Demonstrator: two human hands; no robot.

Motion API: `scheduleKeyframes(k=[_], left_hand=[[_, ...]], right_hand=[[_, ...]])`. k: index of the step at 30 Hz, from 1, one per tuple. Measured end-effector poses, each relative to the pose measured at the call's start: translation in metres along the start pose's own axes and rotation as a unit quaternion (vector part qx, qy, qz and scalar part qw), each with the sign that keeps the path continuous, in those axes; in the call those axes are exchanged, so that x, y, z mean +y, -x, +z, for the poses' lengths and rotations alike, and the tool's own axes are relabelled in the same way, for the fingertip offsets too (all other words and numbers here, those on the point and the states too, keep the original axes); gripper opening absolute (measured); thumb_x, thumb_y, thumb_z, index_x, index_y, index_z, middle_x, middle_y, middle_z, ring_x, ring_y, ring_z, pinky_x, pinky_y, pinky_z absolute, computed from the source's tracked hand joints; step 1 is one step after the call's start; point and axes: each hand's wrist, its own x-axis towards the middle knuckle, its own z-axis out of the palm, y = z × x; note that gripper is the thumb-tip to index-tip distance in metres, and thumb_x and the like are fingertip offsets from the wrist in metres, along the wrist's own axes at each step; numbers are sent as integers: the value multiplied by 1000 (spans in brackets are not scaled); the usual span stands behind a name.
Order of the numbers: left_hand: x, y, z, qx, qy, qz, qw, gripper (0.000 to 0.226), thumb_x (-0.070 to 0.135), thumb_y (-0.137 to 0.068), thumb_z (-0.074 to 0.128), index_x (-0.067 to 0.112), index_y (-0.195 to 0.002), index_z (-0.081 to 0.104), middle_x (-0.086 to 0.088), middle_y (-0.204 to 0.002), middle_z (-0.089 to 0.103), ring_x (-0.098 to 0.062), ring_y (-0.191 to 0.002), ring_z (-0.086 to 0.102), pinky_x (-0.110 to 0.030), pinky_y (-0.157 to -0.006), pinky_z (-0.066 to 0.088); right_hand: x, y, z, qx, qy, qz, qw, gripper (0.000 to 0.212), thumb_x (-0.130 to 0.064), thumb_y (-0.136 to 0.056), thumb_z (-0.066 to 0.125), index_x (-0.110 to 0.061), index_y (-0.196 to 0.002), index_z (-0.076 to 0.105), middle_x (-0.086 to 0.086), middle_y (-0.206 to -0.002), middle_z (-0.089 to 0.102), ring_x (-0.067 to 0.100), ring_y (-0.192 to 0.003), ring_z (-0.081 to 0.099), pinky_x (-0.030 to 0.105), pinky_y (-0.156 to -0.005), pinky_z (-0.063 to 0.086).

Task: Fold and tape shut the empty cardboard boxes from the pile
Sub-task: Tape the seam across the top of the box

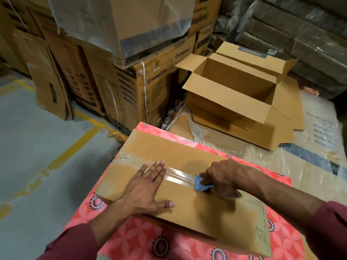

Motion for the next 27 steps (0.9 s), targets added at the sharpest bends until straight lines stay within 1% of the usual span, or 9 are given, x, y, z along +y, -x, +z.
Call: scheduleKeyframes(k=[5, 10, 11, 13, 16, 18, 20, 23, 27], left_hand=[[43, -26, -15, -94, -14, 39, 995, 129, 101, -79, 14, 7, -165, -8, -7, -170, -19, -22, -158, -21, -59, -125, -11], [88, -53, -13, -123, 3, 79, 989, 129, 98, -81, 23, 5, -164, -9, -10, -171, -19, -22, -159, -20, -48, -128, -10], [84, -48, -12, -116, 0, 84, 990, 125, 97, -83, 23, 7, -165, -8, -8, -171, -20, -21, -159, -20, -47, -128, -10], [60, -31, -9, -74, 0, 93, 993, 118, 94, -88, 23, 9, -166, 0, -6, -172, -15, -21, -160, -13, -46, -127, -7], [16, -4, -2, 3, -24, 75, 997, 109, 89, -92, 30, 8, -164, 25, -9, -172, 13, -25, -159, 16, -44, -122, 9], [-7, 12, -3, -2, -34, 75, 997, 105, 86, -94, 35, 9, -165, 23, -9, -173, 14, -24, -159, 17, -42, -123, 10], [-22, 24, -9, -18, -30, 75, 997, 105, 86, -94, 36, 11, -166, 17, -6, -174, 8, -20, -161, 9, -41, -125, 6], [-28, 31, -13, -47, -25, 67, 996, 107, 88, -93, 34, 15, -167, 7, -1, -174, -4, -15, -161, -4, -41, -127, 0], [-27, 30, -13, -63, -21, 63, 996, 108, 90, -91, 31, 18, -167, 2, 2, -173, -11, -11, -160, -12, -39, -129, -4]], right_hand=[[1, 0, -3, 12, -21, -3, 1000, 37, -44, -83, 67, -26, -116, 70, -1, -99, 73, 30, -92, 69, 35, -78, 57], [7, 5, 8, 35, -38, 7, 999, 20, -41, -82, 66, -23, -86, 59, -2, -80, 60, 30, -74, 58, 31, -69, 48], [10, 6, 12, 36, -49, 4, 998, 25, -43, -81, 65, -22, -93, 63, -3, -83, 65, 28, -75, 59, 31, -71, 51], [16, 9, 20, 46, -75, -8, 996, 48, -46, -81, 64, -31, -127, 66, -6, -103, 73, 25, -87, 65, 32, -77, 54], [11, 10, 27, 72, -99, -35, 992, 74, -44, -84, 66, -38, -154, 42, -4, -127, 68, 27, -110, 63, 32, -84, 49], [-2, 6, 28, 76, -83, -43, 993, 73, -49, -81, 68, -36, -149, 46, -5, -140, 62, 30, -118, 61, 38, -92, 54], [-16, 2, 27, 70, -55, -57, 994, 60, -50, -81, 66, -35, -138, 55, -6, -144, 58, 33, -118, 59, 43, -90, 56], [-27, -4, 20, 63, -35, -59, 996, 52, -40, -81, 66, -40, -133, 60, -8, -139, 61, 31, -115, 63, 37, -84, 54], [-21, 1, 9, 31, -5, -40, 999, 59, -35, -70, 83, -39, -126, 66, -10, -127, 69, 26, -103, 69, 41, -86, 60]])
